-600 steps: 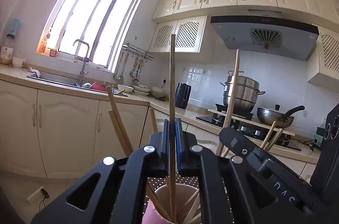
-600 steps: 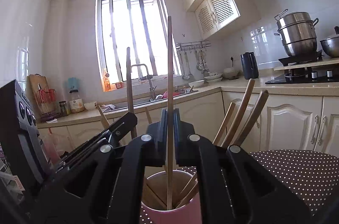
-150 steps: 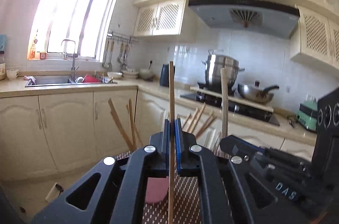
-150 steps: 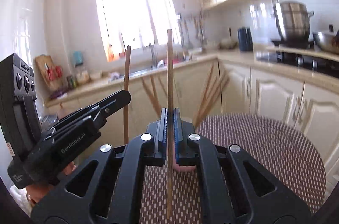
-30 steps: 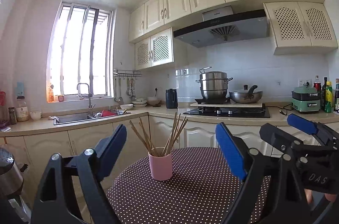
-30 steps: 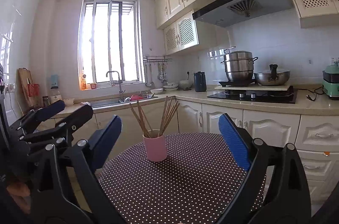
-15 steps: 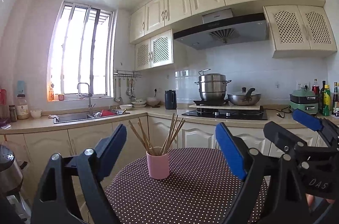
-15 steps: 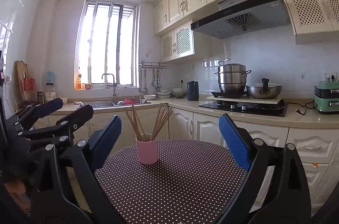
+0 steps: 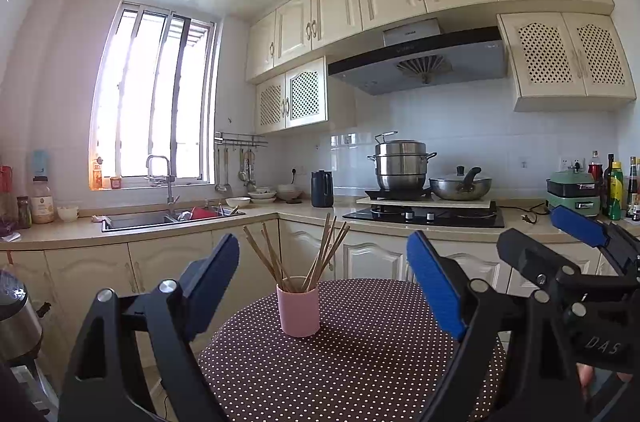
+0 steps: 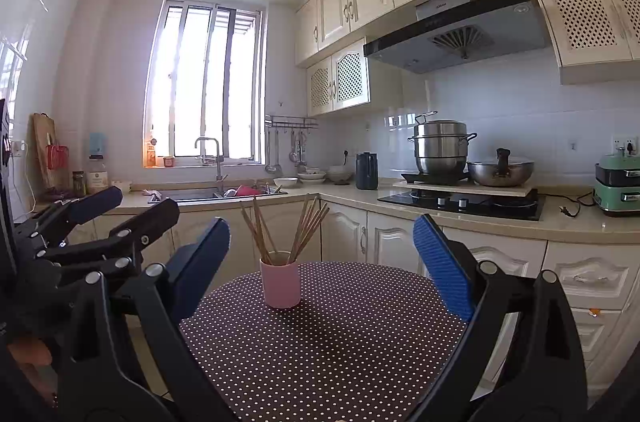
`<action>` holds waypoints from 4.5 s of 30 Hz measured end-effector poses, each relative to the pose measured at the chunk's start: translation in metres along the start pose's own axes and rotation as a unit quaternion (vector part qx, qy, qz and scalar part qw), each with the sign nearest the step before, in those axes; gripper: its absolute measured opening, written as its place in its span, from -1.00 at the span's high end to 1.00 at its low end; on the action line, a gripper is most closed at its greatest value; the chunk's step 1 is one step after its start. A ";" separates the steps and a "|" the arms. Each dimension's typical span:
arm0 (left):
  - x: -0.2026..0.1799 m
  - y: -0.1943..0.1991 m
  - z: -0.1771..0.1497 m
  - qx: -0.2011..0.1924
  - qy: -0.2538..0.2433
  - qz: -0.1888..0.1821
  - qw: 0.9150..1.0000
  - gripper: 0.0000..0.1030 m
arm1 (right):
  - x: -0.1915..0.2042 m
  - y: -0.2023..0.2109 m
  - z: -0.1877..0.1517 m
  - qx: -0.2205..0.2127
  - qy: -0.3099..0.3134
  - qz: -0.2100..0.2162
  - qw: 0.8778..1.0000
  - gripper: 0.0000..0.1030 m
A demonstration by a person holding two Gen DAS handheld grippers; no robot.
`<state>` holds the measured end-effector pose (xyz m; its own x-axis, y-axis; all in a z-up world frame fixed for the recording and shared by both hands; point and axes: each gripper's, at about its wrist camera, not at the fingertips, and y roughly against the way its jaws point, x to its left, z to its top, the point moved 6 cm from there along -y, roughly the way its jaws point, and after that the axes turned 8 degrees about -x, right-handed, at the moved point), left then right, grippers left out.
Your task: Organize utensils
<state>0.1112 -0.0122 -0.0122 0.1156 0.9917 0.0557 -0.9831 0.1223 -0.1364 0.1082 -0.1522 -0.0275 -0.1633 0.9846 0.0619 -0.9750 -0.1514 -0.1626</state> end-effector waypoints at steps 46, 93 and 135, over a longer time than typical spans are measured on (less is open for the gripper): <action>0.004 0.008 -0.007 -0.001 -0.003 0.012 1.000 -0.64 | 0.002 0.003 -0.004 0.007 -0.011 0.006 1.000 -0.79; -0.003 0.007 -0.009 -0.001 0.000 0.012 1.000 -0.64 | -0.001 -0.001 -0.005 0.015 -0.021 0.018 0.999 -0.79; 0.000 0.011 -0.012 -0.001 -0.001 0.010 1.000 -0.64 | -0.005 0.000 -0.012 0.018 -0.026 0.021 0.999 -0.79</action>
<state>0.1022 -0.0109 -0.0256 0.0964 0.9938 0.0555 -0.9849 0.1032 -0.1387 0.1111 -0.1561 -0.0398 -0.2106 0.9717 0.1070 -0.9719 -0.1964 -0.1297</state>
